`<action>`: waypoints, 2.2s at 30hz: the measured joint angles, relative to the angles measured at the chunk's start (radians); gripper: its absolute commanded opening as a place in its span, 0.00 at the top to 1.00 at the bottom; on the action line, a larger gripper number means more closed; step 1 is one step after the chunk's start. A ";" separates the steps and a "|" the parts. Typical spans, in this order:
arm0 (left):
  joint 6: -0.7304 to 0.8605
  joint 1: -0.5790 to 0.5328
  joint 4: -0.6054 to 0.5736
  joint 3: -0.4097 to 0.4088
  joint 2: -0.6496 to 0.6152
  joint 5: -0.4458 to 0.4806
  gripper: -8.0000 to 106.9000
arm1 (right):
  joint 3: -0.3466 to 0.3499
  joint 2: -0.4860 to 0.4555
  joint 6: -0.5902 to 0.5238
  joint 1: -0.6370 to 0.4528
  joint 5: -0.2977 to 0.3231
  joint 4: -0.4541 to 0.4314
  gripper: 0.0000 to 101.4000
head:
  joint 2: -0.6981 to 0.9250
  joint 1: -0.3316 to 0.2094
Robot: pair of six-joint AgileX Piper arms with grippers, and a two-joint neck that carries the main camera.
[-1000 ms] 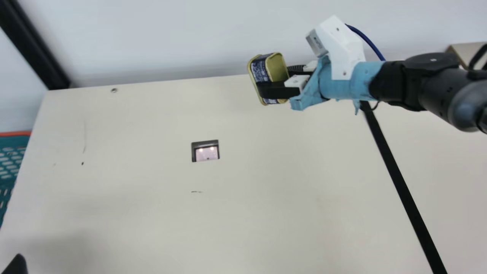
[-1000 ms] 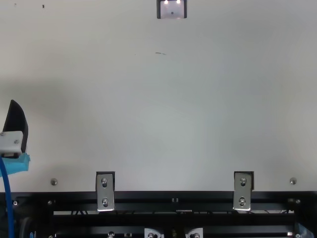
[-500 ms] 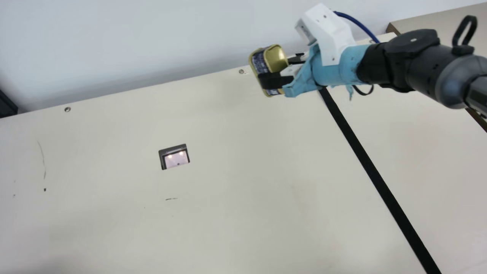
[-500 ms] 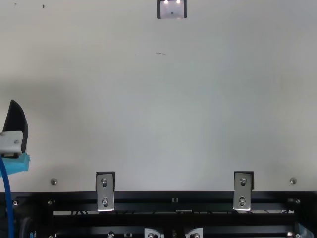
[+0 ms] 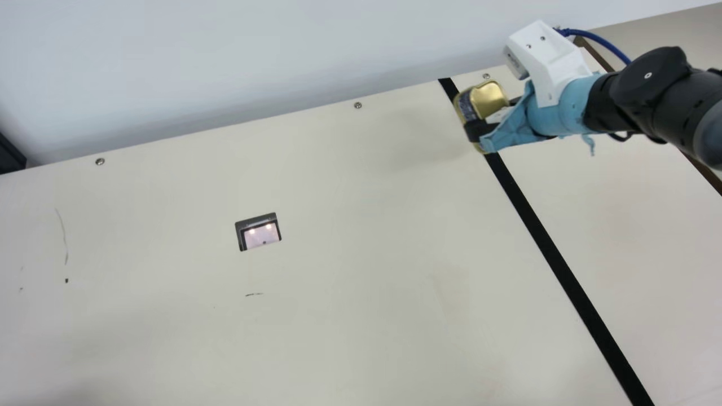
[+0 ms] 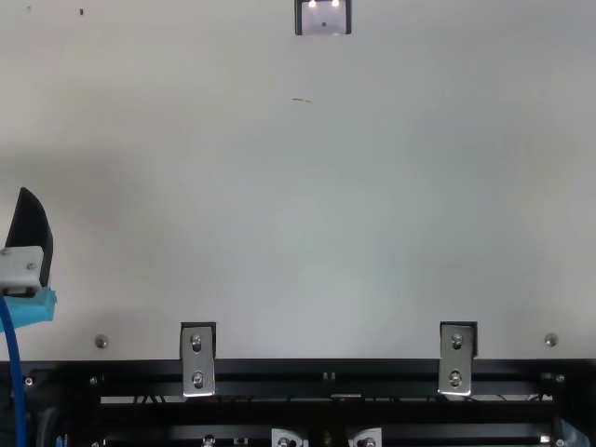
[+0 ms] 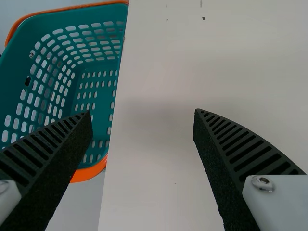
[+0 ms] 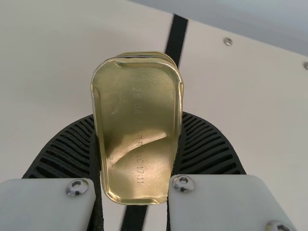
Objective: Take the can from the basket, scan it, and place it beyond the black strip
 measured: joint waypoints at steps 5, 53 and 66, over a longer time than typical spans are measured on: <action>0.000 0.000 0.000 0.000 0.000 0.000 0.15 | -0.085 0.009 0.172 0.003 0.094 -0.258 1.00 | 0.000 0.000; 0.000 0.000 0.000 0.000 0.000 0.000 0.15 | -0.114 0.044 0.197 -0.047 0.204 -0.355 0.00 | 0.000 0.005; 0.000 0.000 0.000 0.000 0.000 0.000 0.15 | -0.227 0.020 0.072 0.124 0.217 -0.074 0.00 | 0.087 0.000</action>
